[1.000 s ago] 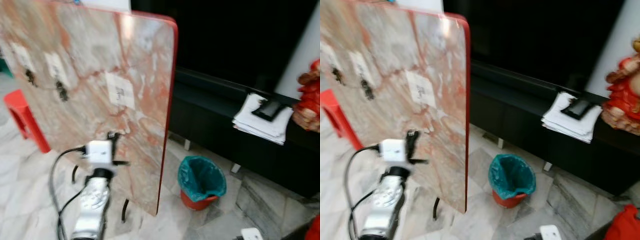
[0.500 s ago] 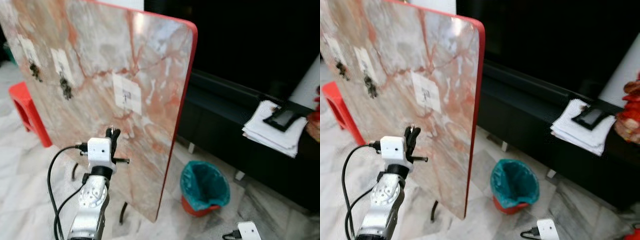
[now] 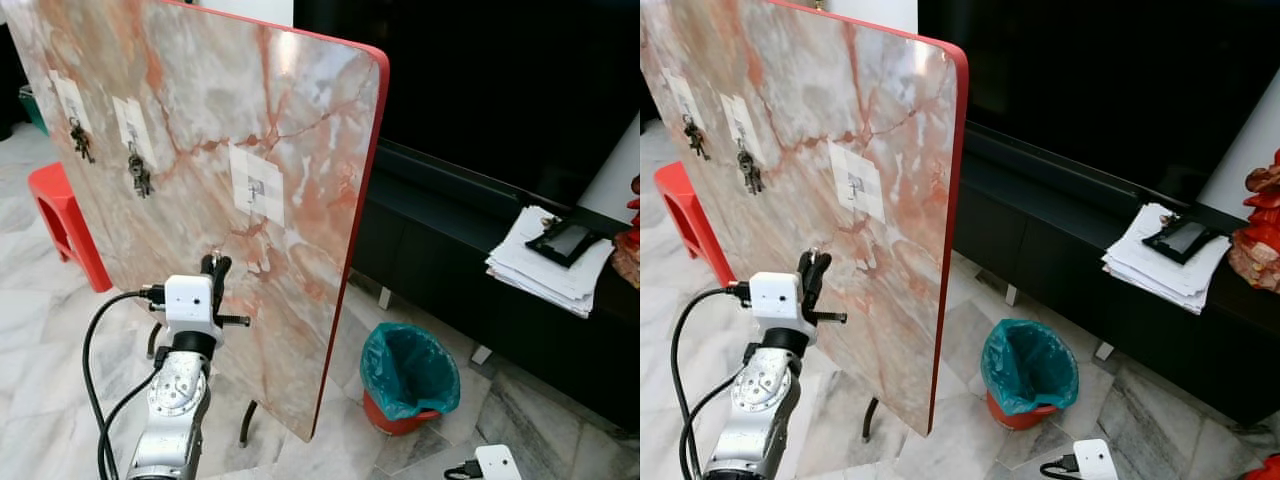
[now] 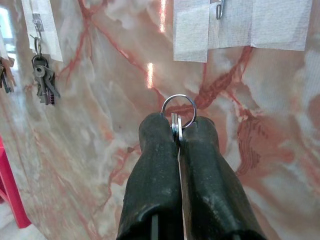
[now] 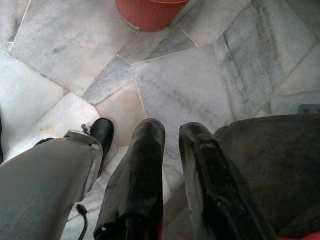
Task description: Hang keys on a hook
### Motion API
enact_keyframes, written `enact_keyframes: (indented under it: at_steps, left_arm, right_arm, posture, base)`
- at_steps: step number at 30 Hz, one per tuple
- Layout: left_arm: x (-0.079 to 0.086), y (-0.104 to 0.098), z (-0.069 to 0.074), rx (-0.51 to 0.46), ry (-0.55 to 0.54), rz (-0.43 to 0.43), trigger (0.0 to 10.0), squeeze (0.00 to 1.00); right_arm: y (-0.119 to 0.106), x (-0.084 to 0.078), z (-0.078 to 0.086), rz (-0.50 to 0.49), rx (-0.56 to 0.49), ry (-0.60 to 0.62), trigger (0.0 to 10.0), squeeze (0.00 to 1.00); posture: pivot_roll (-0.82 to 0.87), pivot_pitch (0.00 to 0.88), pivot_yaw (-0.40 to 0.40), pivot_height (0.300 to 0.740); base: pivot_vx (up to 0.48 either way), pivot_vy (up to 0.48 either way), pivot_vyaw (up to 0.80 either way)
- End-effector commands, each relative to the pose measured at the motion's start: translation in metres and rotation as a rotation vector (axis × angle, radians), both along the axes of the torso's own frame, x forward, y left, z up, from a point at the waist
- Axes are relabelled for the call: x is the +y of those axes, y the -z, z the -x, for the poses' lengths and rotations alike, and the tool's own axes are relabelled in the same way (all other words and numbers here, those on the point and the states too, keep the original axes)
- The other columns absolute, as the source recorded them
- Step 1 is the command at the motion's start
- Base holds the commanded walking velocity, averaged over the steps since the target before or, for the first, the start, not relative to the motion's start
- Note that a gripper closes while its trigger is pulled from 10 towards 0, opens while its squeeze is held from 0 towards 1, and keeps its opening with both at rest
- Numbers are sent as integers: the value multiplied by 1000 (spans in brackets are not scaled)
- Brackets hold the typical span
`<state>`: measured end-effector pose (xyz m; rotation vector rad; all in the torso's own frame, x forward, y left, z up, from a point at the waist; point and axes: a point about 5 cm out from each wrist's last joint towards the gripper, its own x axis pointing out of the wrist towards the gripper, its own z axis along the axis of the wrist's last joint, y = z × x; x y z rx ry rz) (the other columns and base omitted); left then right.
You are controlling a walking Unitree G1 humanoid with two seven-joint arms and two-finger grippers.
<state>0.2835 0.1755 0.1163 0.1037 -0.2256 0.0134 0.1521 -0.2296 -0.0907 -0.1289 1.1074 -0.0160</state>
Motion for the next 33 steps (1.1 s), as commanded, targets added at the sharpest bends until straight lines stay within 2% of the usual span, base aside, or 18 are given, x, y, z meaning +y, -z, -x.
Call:
enact_keyframes:
  at_steps: [1,18,33]
  left_arm:
    - [-4,-6,0,-19,9,-5,10000,0]
    - [-13,-10,-2,-38,54,-30,10000,0]
    - [-27,-11,3,-58,113,-32,10000,0]
  right_arm:
    - [-1,-2,-2,3,-5,4,10000,0]
    - [-1,-2,-2,3,-2,-4,10000,0]
    - [-1,-2,-2,-1,-2,-4,10000,0]
  posture:
    - [66,0,-85,740]
    - [63,0,-86,740]
    - [65,0,-89,740]
  base:
    - [244,0,0]
    - [299,0,0]
    - [0,0,0]
